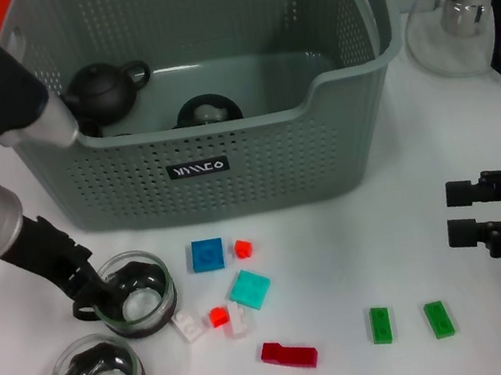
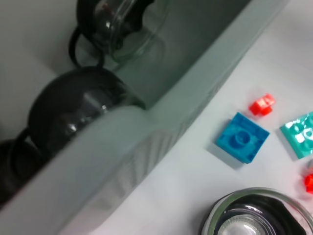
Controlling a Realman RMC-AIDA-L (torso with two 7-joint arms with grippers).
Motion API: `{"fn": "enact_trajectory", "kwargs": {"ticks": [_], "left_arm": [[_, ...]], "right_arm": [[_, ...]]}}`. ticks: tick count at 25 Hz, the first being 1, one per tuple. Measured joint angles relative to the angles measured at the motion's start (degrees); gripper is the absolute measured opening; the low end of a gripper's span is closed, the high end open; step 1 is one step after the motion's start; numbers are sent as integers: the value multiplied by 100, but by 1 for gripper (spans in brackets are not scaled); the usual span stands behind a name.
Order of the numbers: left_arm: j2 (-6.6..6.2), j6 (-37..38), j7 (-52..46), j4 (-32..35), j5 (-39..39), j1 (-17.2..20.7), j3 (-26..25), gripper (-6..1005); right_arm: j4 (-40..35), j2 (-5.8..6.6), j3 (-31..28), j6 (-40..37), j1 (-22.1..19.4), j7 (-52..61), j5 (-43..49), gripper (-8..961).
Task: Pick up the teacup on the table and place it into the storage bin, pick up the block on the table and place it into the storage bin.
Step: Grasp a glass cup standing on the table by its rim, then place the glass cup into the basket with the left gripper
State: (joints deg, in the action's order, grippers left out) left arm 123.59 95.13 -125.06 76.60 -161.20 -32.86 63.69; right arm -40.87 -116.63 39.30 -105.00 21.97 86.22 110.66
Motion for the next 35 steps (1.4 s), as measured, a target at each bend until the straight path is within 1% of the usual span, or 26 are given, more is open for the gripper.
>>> {"fn": "enact_trajectory", "kwargs": {"ticks": [3, 5, 8, 20, 23, 28, 34, 35], "left_arm": [[56, -159, -110, -125, -168, -16, 185, 738], [55, -317, -245, -252, -218, -18, 388, 732], [55, -459, -375, -323, -231, -22, 541, 724], [58, -563, -589, -313, -227, -31, 748, 689], [53, -542, -579, -283, -230, -33, 735, 493], [42, -501, -547, -192, -206, -13, 702, 255], [37, -439, -544, -166, -212, -2, 688, 55], [35, -405, -536, -145, -192, -1, 671, 52]], "right_arm": [[0, 0, -1, 5, 3, 4, 0, 674], [0, 0, -1, 7, 6, 7, 0, 674], [0, 0, -1, 7, 8, 9, 0, 673], [5, 0, -1, 3, 11, 18, -4, 673], [10, 0, -1, 6, 24, 18, -2, 673], [10, 0, -24, 6, 42, 18, 0, 674], [9, 8, -81, -19, 53, 18, 0, 674], [9, 12, -82, -23, 53, 18, -1, 674]]}}
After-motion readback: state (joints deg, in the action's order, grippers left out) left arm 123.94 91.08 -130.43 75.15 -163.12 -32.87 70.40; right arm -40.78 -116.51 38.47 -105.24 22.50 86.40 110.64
